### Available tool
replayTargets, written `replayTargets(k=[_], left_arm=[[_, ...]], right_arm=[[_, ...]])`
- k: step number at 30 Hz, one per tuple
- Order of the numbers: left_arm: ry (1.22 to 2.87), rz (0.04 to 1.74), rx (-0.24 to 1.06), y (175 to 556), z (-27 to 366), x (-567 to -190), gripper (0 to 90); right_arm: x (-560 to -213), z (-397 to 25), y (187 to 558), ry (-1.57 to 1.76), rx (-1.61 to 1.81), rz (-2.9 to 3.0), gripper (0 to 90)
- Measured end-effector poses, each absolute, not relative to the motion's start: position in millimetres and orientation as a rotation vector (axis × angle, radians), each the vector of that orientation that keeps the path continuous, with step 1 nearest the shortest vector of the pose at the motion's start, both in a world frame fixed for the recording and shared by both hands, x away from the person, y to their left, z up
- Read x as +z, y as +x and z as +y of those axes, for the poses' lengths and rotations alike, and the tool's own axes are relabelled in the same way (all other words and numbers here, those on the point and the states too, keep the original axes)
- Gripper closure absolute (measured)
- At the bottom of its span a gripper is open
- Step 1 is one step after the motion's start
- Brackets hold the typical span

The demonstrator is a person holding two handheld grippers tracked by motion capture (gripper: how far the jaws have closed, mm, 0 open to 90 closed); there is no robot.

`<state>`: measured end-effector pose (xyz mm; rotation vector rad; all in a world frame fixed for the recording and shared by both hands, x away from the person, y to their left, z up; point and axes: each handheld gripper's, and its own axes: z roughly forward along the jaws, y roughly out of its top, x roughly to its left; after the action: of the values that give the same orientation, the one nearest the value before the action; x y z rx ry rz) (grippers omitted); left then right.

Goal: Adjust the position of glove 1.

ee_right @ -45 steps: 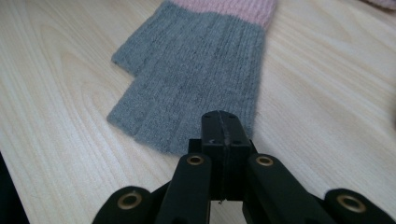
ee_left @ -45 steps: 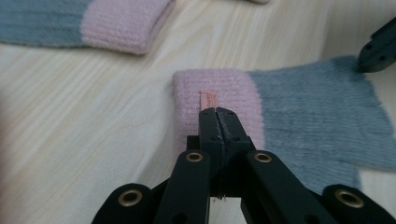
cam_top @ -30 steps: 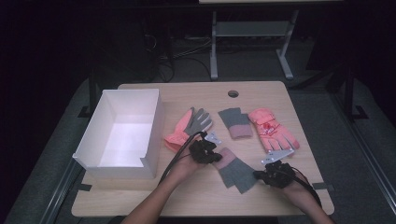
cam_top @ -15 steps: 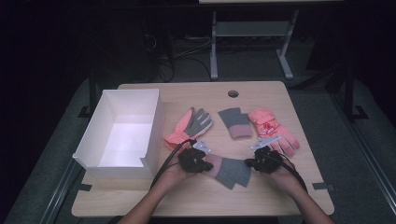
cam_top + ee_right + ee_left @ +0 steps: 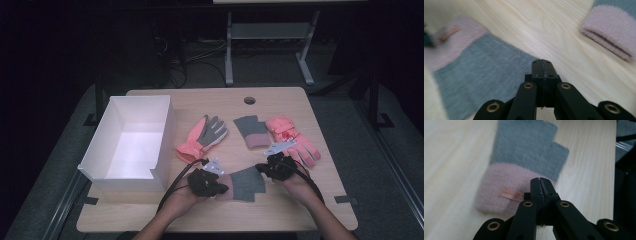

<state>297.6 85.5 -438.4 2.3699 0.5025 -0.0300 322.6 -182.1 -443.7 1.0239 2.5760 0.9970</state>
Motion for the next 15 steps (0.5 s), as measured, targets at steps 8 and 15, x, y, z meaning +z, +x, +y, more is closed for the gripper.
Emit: replayTargets(k=[8, 15], left_arm=[[2.365, 0.552, 0.056, 324, 80, -437, 89.5], [2.373, 0.585, 0.076, 333, 84, -448, 88.6]], right_arm=[[-447, -190, 280, 1.002, 1.017, 2.641, 89.9], [-451, -182, 272, 0.967, 0.998, 2.672, 89.9]])
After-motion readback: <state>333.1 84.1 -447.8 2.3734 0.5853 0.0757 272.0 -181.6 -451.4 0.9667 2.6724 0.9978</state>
